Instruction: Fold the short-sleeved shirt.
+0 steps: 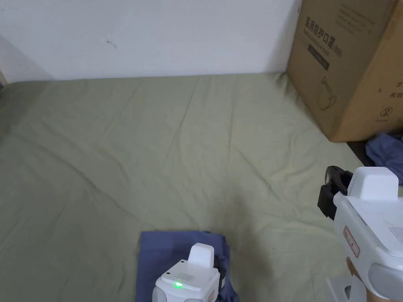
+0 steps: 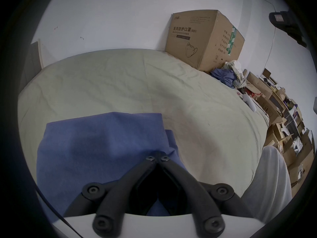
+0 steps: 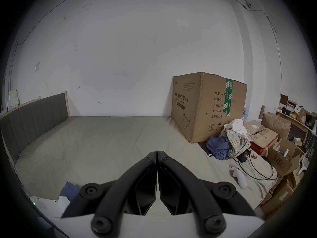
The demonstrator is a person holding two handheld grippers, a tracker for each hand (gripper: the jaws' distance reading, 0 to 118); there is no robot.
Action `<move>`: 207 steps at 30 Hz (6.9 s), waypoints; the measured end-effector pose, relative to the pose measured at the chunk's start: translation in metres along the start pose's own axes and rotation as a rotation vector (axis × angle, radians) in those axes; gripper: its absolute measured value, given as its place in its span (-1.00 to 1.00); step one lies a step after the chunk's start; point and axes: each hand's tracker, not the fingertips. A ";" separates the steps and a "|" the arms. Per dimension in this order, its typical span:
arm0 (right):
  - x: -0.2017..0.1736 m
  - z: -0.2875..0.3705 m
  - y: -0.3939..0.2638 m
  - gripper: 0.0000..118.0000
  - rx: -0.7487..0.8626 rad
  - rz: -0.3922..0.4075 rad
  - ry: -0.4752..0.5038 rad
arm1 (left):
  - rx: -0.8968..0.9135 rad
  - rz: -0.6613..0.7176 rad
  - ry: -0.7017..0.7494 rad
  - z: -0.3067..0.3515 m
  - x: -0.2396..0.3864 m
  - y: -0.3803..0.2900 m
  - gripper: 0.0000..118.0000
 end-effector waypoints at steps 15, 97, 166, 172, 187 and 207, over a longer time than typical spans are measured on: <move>-0.026 0.019 0.021 -1.00 0.077 0.017 0.052 | 0.401 0.009 0.085 0.125 -0.039 0.088 -1.00; -0.169 -0.075 -0.219 -1.00 -0.371 0.099 0.316 | -0.229 0.453 -0.220 0.029 -0.221 0.023 -0.34; -0.158 -0.057 0.013 -1.00 0.061 0.057 0.305 | 0.254 0.180 0.635 0.290 -0.383 0.174 0.73; -0.130 -0.037 0.055 -1.00 0.145 0.062 0.246 | 0.464 0.110 0.664 0.305 -0.292 0.190 0.72; -0.072 -0.008 0.072 -1.00 0.245 0.050 0.129 | 0.772 -0.026 0.595 0.245 -0.132 0.173 -0.01; -0.060 0.002 0.060 -1.00 0.249 0.054 0.075 | 0.807 -0.086 0.468 0.220 -0.089 0.156 -1.00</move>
